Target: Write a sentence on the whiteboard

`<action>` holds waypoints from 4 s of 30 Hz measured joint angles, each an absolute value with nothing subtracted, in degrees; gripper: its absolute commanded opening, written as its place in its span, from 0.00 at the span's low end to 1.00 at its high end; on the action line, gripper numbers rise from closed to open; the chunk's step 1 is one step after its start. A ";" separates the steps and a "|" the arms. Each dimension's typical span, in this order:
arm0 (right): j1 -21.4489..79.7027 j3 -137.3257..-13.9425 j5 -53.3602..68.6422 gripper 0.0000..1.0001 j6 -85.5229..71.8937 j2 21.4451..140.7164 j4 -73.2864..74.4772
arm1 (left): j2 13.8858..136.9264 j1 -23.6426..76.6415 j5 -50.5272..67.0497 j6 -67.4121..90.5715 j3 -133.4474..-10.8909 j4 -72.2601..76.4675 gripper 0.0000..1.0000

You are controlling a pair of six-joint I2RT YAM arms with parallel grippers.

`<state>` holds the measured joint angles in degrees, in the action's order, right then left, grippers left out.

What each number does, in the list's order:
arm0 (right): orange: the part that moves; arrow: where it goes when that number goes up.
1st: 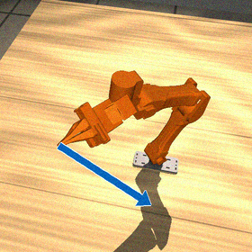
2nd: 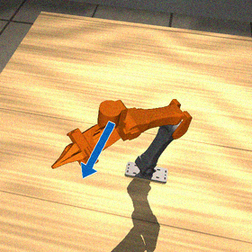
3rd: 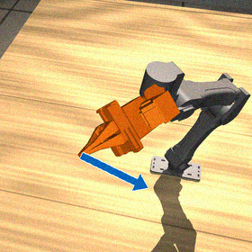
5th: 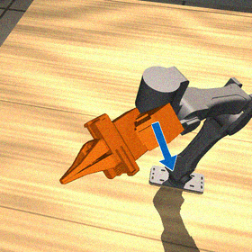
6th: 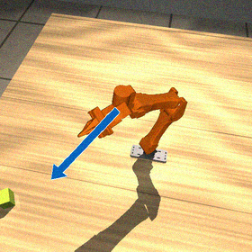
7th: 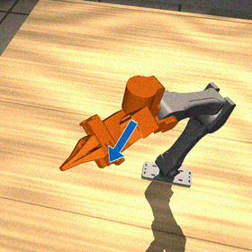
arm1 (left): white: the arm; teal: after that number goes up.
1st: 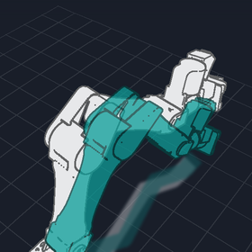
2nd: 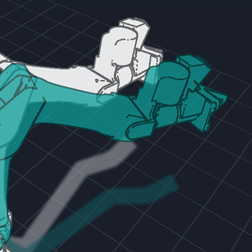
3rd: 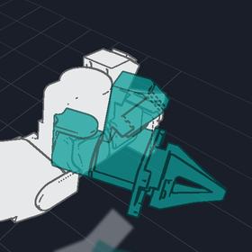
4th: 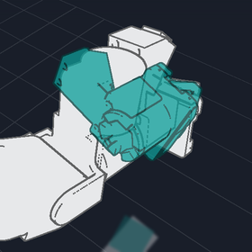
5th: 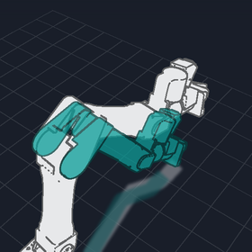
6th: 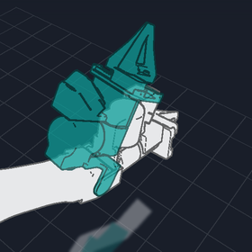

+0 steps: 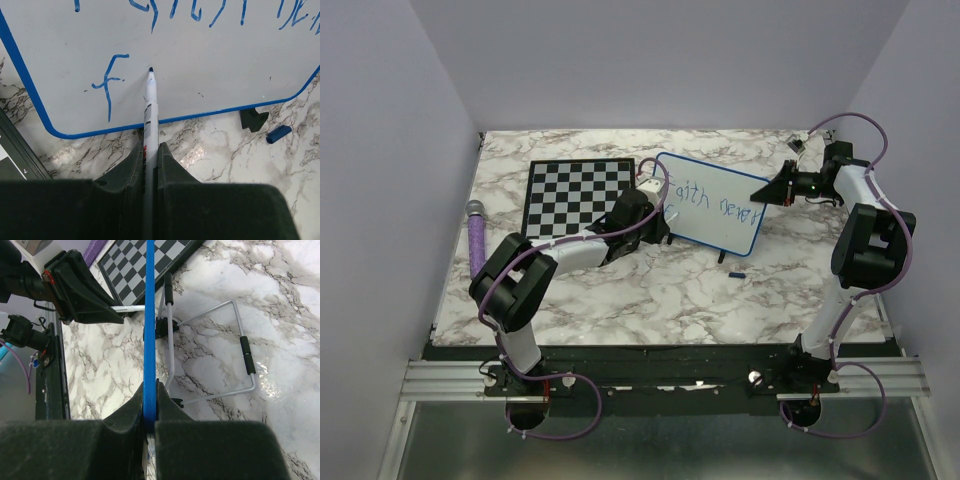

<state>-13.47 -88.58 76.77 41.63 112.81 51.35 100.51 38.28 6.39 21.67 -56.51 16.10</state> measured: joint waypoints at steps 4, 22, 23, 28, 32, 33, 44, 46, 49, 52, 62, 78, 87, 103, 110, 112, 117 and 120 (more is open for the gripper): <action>-13.47 -88.58 76.77 0.01 41.63 112.81 51.35 | 100.51 38.22 6.09 21.76 -56.51 16.08 0.00; -13.47 -88.58 76.77 0.01 41.60 112.81 51.79 | 100.51 37.56 6.00 22.35 -55.90 15.99 0.00; -13.47 -88.58 76.77 0.01 41.60 112.81 51.83 | 100.49 37.54 6.00 22.35 -55.72 16.03 0.00; -13.47 -88.58 76.77 0.01 41.60 112.81 52.05 | 100.22 37.21 6.00 22.52 -54.52 16.03 0.00; -13.47 -88.58 76.77 0.01 41.63 112.81 52.12 | 100.18 37.08 6.04 22.55 -54.28 15.94 0.00; -13.47 -88.58 76.77 0.01 41.60 112.81 52.12 | 100.18 37.08 6.07 22.55 -54.28 15.94 0.00; -13.47 -88.58 76.77 0.00 41.63 112.81 52.14 | 100.18 36.82 7.64 22.44 -54.30 14.06 0.00; -13.47 -88.58 76.77 0.01 41.65 112.81 52.12 | 100.18 36.82 8.01 22.44 -54.30 13.63 0.00; -13.47 -88.58 76.77 0.01 41.69 112.81 52.12 | 100.18 36.75 8.58 22.33 -54.30 13.47 0.00; -13.47 -88.58 76.77 0.01 41.74 112.81 52.12 | 100.33 36.75 9.41 22.26 -54.50 12.91 0.00; -13.50 -88.60 76.77 0.01 42.04 112.81 52.12 | 101.14 36.75 11.29 22.06 -55.96 10.76 0.00; -13.50 -88.77 76.77 0.01 42.04 112.81 52.12 | 101.73 36.75 11.77 21.85 -58.52 7.77 0.00; -13.50 -88.77 76.75 0.01 42.09 112.81 52.12 | 101.91 36.75 12.38 21.89 -59.55 8.27 0.00; -13.50 -88.77 76.75 0.01 42.09 112.81 52.12 | 101.91 36.58 12.25 22.35 -59.57 8.69 0.00; -13.50 -88.77 76.77 0.00 42.09 112.81 52.12 | 101.91 36.38 12.27 22.37 -59.61 8.93 0.00; -13.50 -88.77 76.77 0.01 42.09 112.81 52.12 | 101.91 36.38 12.27 22.37 -59.61 8.93 0.00; -13.50 -88.77 76.77 0.00 42.09 112.81 52.12 | 101.91 36.38 12.27 22.37 -59.64 8.93 0.00; -13.50 -88.77 76.77 0.00 42.09 112.81 52.14 | 101.91 36.38 12.27 22.37 -59.68 8.95 0.00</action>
